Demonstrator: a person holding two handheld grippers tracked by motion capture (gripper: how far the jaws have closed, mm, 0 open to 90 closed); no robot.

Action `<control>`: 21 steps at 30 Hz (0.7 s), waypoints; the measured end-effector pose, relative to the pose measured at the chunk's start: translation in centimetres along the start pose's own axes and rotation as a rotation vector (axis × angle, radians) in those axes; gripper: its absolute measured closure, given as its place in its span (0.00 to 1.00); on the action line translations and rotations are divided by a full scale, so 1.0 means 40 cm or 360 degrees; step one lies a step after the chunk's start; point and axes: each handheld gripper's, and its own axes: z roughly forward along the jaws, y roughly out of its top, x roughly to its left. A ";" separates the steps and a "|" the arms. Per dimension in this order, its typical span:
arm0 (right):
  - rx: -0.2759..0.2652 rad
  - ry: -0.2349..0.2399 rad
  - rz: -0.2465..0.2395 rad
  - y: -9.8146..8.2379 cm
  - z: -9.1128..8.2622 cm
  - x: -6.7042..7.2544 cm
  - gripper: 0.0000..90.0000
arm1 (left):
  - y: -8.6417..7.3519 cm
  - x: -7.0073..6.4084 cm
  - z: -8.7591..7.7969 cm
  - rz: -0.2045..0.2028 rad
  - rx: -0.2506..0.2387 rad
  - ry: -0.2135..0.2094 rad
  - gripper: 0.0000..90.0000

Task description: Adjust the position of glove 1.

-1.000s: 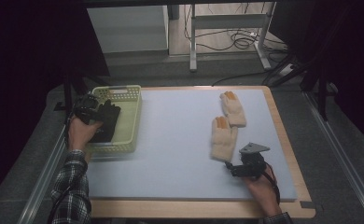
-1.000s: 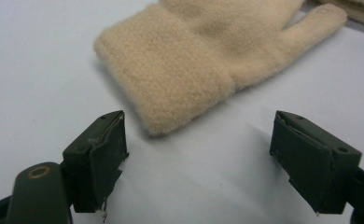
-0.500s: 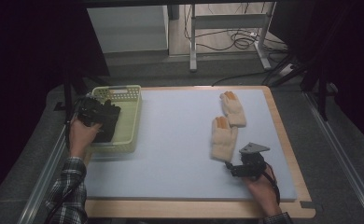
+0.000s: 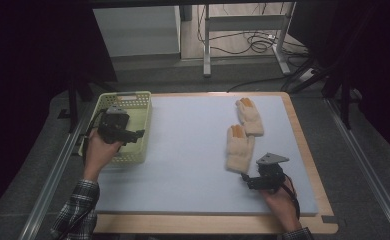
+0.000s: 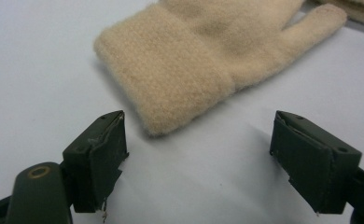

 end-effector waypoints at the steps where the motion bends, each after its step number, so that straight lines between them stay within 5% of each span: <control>1: 0.0000 0.0000 0.0000 0.000 0.000 0.000 0.20 | 0.001 -0.012 0.001 0.0015 -0.0002 -0.0009 0.00; 9: 0.0001 0.0000 -0.0004 0.000 0.000 0.000 0.20 | 0.000 -0.109 0.008 0.0141 -0.0041 -0.0123 0.00; 21: 0.0000 -0.0001 0.0000 0.000 0.000 0.000 0.20 | -0.070 -0.243 0.033 0.0266 -0.0114 -0.0247 0.00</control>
